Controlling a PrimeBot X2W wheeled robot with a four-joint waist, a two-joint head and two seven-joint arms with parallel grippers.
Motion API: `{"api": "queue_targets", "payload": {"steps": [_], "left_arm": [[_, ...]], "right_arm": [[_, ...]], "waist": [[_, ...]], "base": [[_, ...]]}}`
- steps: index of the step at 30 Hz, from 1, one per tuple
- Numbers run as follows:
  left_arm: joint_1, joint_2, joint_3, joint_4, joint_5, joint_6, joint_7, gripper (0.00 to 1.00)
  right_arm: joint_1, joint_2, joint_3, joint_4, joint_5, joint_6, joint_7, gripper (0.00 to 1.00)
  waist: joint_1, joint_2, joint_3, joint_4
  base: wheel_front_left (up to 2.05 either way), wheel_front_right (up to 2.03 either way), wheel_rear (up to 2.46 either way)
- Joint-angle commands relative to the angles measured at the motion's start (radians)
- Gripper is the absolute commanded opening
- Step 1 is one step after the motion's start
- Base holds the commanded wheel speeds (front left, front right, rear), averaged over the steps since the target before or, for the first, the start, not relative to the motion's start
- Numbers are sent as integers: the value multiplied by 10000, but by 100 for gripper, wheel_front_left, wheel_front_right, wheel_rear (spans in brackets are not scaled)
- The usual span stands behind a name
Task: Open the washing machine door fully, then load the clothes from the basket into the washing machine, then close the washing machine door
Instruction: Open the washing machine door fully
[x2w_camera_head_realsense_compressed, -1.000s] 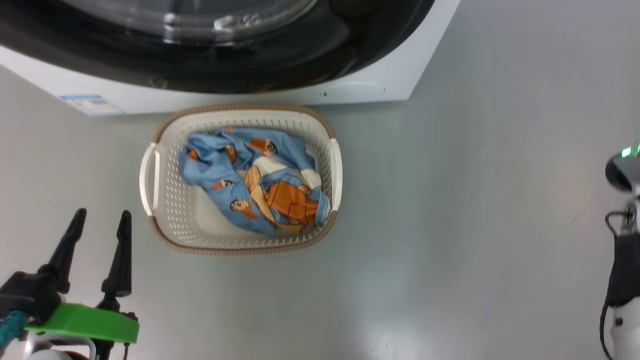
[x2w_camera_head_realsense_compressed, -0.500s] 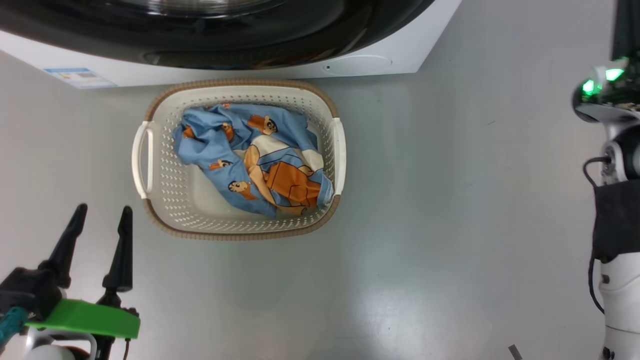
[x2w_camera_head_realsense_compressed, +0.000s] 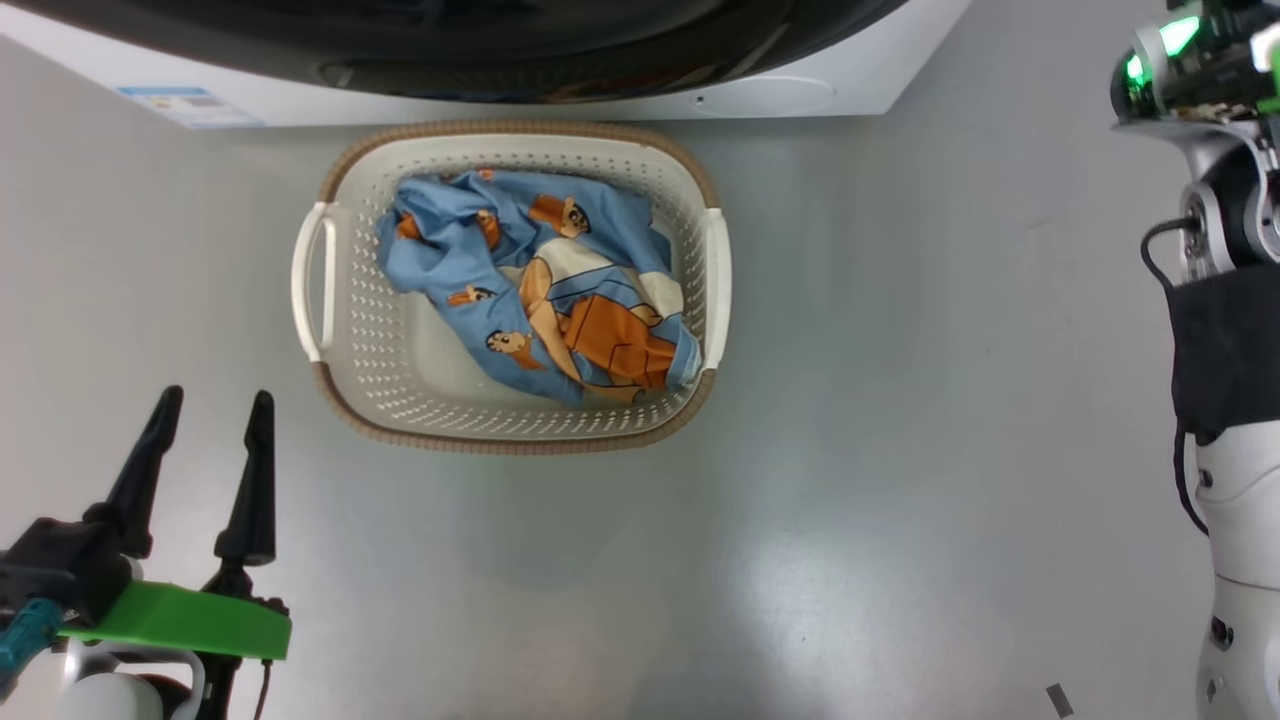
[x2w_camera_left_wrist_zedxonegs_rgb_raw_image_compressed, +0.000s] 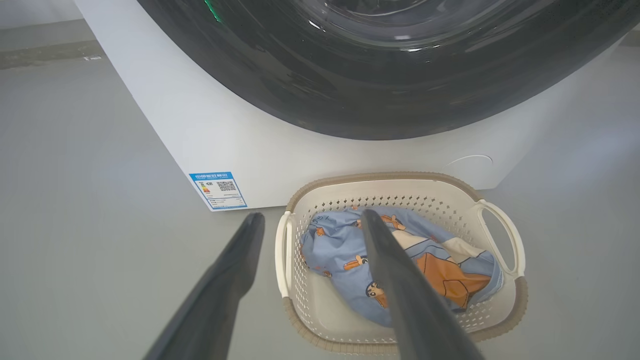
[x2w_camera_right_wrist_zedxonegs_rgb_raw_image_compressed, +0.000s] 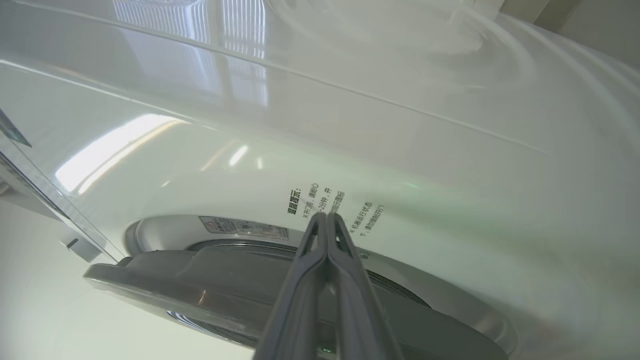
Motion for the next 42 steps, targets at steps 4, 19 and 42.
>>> {"api": "queue_targets", "payload": {"steps": [4,19,42], "left_arm": [[-111,128,379,-50,-47,-14,-61,100],[-226,-83,352,247,-55,-14,-61,100],[-316,-136,375,412,-24,-14,-61,100]], "right_arm": [[-292,53,493,-149,-167,-11,238,0],[-1350,-289,1069,67,-117,-11,832,0],[-2220,-146,1934,557,88,-11,1712,0]], "waist": [[0,-1,146,204],[0,-1,573,474],[0,-1,485,440]], "base": [[0,0,0],[0,0,0],[0,0,0]]}}
